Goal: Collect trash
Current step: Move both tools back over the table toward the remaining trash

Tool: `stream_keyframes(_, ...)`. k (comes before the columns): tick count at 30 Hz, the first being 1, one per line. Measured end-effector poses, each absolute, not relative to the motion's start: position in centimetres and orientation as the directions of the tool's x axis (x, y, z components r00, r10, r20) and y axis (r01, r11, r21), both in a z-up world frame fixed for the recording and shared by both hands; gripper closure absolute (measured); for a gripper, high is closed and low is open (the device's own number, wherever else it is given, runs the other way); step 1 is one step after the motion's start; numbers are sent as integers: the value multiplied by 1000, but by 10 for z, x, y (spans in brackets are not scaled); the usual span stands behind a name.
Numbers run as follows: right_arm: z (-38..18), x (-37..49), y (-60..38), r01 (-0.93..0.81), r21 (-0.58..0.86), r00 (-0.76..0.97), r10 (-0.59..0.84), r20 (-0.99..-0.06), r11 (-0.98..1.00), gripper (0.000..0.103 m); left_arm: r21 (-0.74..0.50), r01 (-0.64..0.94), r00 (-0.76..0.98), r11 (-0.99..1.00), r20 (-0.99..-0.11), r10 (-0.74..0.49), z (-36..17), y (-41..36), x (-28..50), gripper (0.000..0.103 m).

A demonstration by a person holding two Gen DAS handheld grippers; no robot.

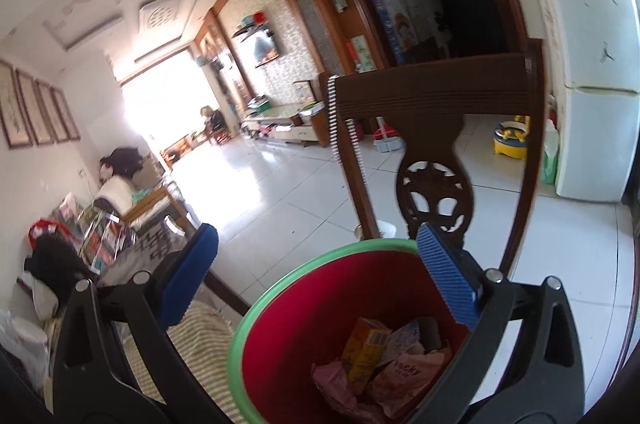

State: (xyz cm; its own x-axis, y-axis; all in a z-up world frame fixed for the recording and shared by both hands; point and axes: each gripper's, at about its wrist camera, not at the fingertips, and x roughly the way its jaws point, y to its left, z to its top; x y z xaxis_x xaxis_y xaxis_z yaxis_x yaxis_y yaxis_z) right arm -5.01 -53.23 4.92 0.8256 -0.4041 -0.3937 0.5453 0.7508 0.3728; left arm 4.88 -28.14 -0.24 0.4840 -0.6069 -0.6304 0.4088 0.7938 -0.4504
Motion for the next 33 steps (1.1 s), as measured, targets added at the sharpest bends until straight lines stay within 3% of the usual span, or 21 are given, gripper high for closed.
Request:
stream_keyframes(11,49,3,-447,387,255,850,-237,-470,886,5,-325,34,652,945,-709,-267,-17,-59,55,50)
stream_keyframes(14,48,15,-414,331,205,855,-201,-479,921,5,-296,-99,637,950,-752,-168,-25,2,72,50)
stream_keyframes(19,44,38,-367,248,151,847,-138,-513,957,5,-228,-193,626,954,-777,-59,-36,52,102,50)
stream_keyframes(27,38,55,-312,146,75,840,-84,-536,986,5,-228,-273,579,935,-815,-30,-79,81,134,51)
stream_keyframes(33,33,54,-280,69,-11,839,-64,-541,998,5,-272,-266,598,925,-799,-63,-73,85,135,70)
